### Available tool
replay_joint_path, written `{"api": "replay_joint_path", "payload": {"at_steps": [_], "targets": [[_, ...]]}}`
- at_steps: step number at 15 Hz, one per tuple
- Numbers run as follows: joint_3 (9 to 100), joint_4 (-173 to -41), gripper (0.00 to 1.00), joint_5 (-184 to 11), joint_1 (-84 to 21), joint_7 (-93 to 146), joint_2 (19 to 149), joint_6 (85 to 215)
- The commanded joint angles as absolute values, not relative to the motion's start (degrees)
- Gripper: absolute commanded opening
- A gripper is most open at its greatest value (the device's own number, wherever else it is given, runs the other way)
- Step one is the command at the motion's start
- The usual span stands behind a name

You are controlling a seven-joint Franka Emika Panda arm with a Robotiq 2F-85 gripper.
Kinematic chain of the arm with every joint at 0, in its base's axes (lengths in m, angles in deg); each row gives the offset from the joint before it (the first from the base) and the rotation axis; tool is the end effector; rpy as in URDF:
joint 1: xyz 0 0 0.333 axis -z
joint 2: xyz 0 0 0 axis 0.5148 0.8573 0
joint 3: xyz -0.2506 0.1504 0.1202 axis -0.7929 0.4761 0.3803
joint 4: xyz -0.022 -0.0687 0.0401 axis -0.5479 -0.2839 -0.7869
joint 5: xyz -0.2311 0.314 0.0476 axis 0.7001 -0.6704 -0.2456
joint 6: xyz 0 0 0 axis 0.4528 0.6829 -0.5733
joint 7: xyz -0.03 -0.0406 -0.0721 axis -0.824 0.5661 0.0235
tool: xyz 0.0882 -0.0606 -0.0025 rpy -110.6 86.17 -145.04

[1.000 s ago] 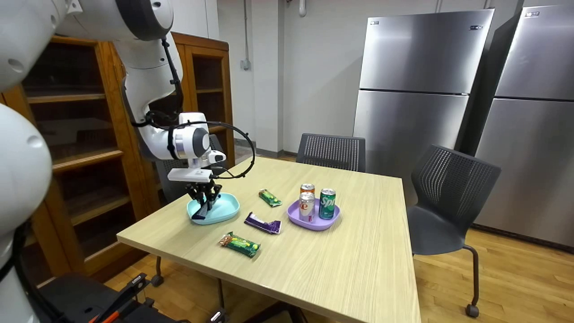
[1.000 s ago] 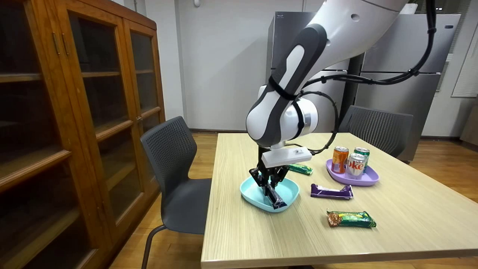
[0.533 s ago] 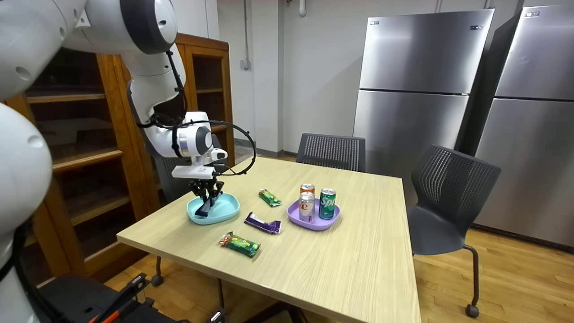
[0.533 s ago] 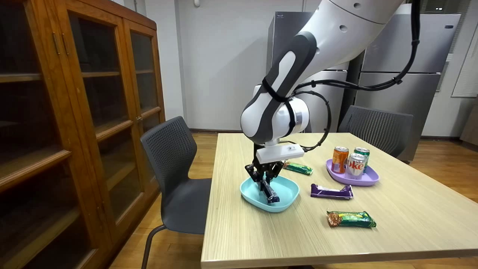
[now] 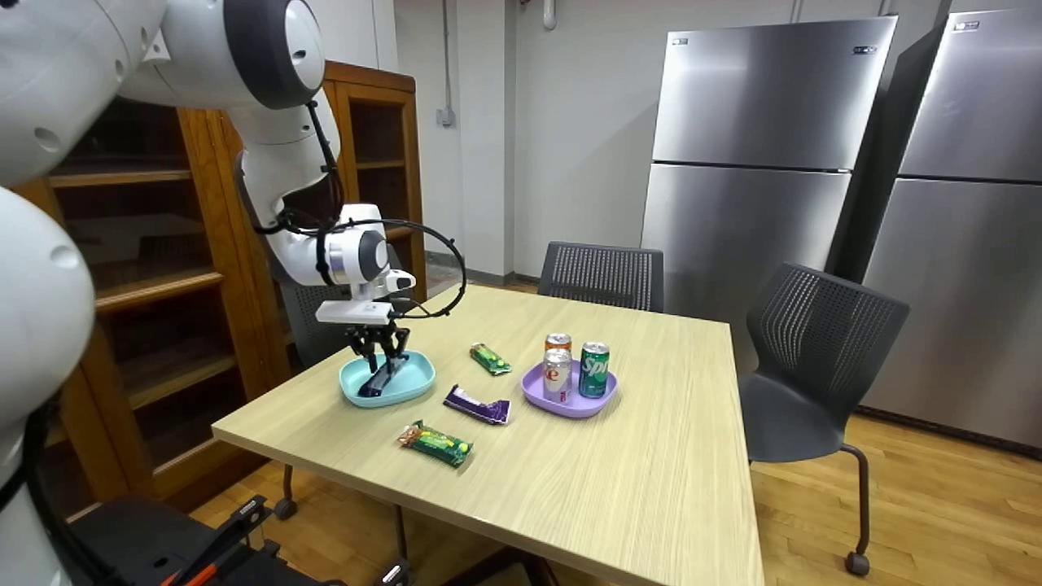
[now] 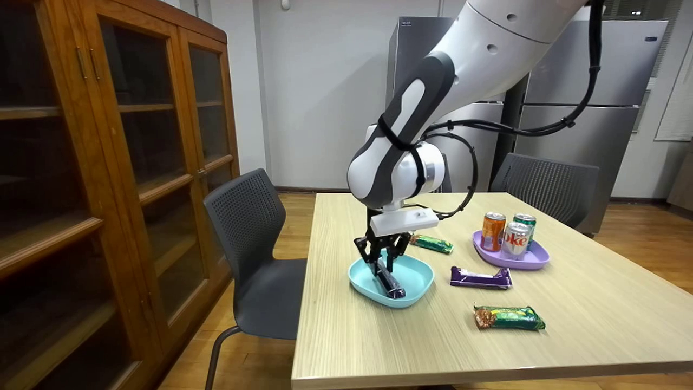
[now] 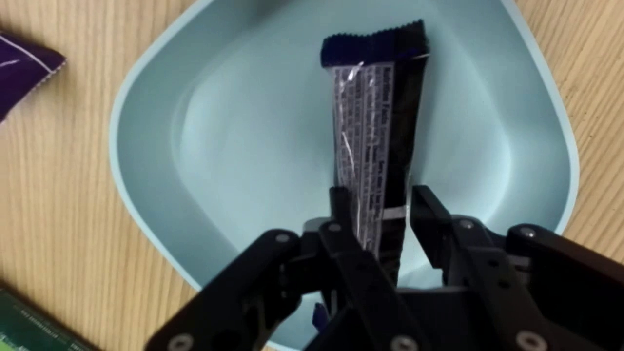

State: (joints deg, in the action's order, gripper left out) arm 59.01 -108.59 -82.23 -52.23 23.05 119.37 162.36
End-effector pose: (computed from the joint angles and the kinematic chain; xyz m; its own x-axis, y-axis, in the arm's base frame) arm 0.6240 0.2525 0.0874 0.9431 0.3317 0.0207 0.3301 -0.9421 0.0591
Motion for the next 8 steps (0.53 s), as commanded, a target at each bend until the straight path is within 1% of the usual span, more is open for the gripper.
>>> {"api": "replay_joint_path", "payload": {"at_steps": [1, 4, 5, 8], "targets": [[58.8, -107.5, 0.71, -81.1, -52.2, 22.7, 118.7, 160.2], [58.6, -107.2, 0.94, -81.1, -52.2, 22.7, 118.7, 160.2], [58.6, -107.1, 0.99, -81.1, -52.2, 22.7, 118.7, 160.2], [58.5, -107.0, 1.0, -81.1, -52.2, 22.7, 118.7, 160.2]]}}
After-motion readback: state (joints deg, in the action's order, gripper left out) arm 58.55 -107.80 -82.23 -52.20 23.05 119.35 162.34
